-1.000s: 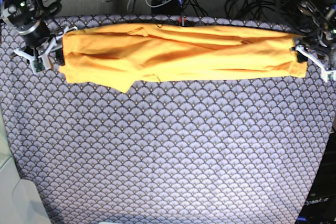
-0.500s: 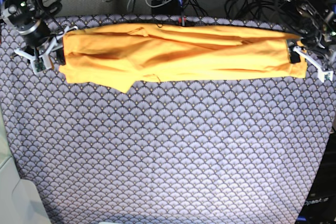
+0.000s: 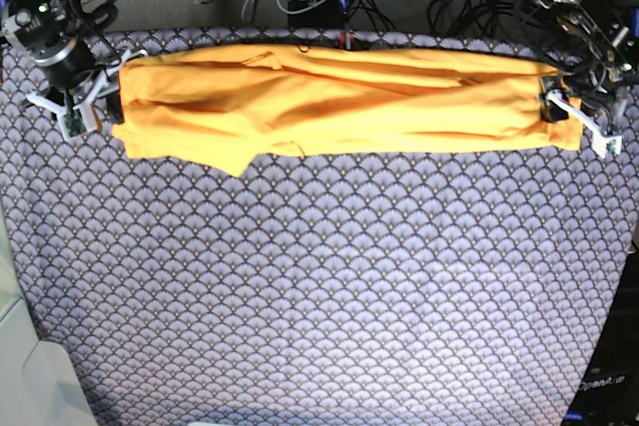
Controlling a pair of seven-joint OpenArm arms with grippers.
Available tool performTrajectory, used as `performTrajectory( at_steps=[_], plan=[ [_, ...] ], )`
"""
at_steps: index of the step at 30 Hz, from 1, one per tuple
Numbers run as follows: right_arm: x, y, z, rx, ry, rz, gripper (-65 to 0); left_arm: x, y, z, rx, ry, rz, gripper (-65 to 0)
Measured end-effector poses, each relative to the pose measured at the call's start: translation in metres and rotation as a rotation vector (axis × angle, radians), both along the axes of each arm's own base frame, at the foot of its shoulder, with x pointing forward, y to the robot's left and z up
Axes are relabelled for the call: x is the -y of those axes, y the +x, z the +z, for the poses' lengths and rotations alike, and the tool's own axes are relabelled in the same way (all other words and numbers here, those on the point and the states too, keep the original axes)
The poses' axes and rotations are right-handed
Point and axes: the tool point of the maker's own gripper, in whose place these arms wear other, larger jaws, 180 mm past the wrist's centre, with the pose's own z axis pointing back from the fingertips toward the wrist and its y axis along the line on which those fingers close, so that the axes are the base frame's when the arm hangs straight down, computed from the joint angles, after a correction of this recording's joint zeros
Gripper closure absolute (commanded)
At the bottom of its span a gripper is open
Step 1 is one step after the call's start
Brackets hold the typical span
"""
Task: Fold the T-shirt properly
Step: 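Grasp both ends of the folded strip with both grippers, then fold the strip end with the left gripper toward the right gripper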
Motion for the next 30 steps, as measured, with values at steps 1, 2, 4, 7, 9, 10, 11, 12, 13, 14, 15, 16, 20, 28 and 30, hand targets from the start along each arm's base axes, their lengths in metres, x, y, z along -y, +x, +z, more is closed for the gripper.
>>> performTrajectory(
  at_steps=[1, 2, 4, 7, 9, 10, 11, 12, 13, 14, 15, 16, 20, 28, 30],
  plan=[
    [0.000, 0.000, 0.000, 0.000, 0.000, 0.000, -21.0, 0.001, 0.001, 0.000, 0.001, 0.000, -0.002, -22.9],
    [0.000, 0.000, 0.000, 0.000, 0.000, 0.000, -21.0, 0.001, 0.001, 0.000, 0.001, 0.000, -0.003, -16.6],
    [0.000, 0.000, 0.000, -0.001, -0.001, 0.000, -21.0, 0.001, 0.002, 0.000, 0.000, -0.001, -0.004, -3.7],
    [0.000, 0.000, 0.000, 0.000, -0.001, 0.000, -21.0, 0.000, 0.002, 0.001, 0.001, 0.000, -0.004, 0.0],
    [0.000, 0.000, 0.000, 0.000, -0.001, 0.000, -21.0, 0.000, 0.002, 0.001, 0.001, 0.001, -0.004, 0.0],
    [0.000, 0.000, 0.000, 0.000, -0.001, 0.000, -21.0, 0.000, 0.002, 0.001, 0.001, 0.002, -0.004, 0.0],
    [0.000, 0.000, 0.000, 0.000, 0.000, 0.000, -21.0, 0.000, 0.002, 0.002, 0.001, 0.004, -0.004, 0.0],
    [0.000, 0.000, 0.000, 0.000, -0.001, 0.000, -21.0, 0.000, 0.002, 0.003, -0.002, 0.006, -0.004, 0.0],
    [0.000, 0.000, 0.000, 0.000, -0.001, 0.000, -21.0, -0.001, 0.002, 0.005, -0.002, 0.014, -0.005, 0.0],
    [0.000, 0.000, 0.000, 0.000, 0.000, 0.000, -21.0, -0.001, 0.001, 0.008, -0.003, 0.024, -0.006, 0.0],
    [0.000, 0.000, 0.000, 0.000, 0.000, 0.000, -21.0, -0.003, 0.001, 0.013, -0.005, 0.038, -0.006, 0.0],
    [0.000, 0.000, 0.000, 0.000, -0.001, 0.000, -21.0, -0.004, 0.000, 0.018, -0.014, 0.052, -0.007, 0.0],
    [0.000, 0.000, 0.000, 0.000, 0.000, 0.000, -20.9, -0.005, 0.009, 0.042, -0.006, 0.106, -0.009, 0.0],
    [-0.022, 0.003, 0.000, 0.002, 0.022, 0.059, -20.7, 0.014, 0.028, 0.055, 0.029, 0.121, -0.071, 0.0],
    [-0.032, 0.005, -0.001, 0.005, 0.042, 0.077, -20.6, 0.019, 0.029, 0.052, 0.028, 0.108, -0.071, 0.0]
  ],
)
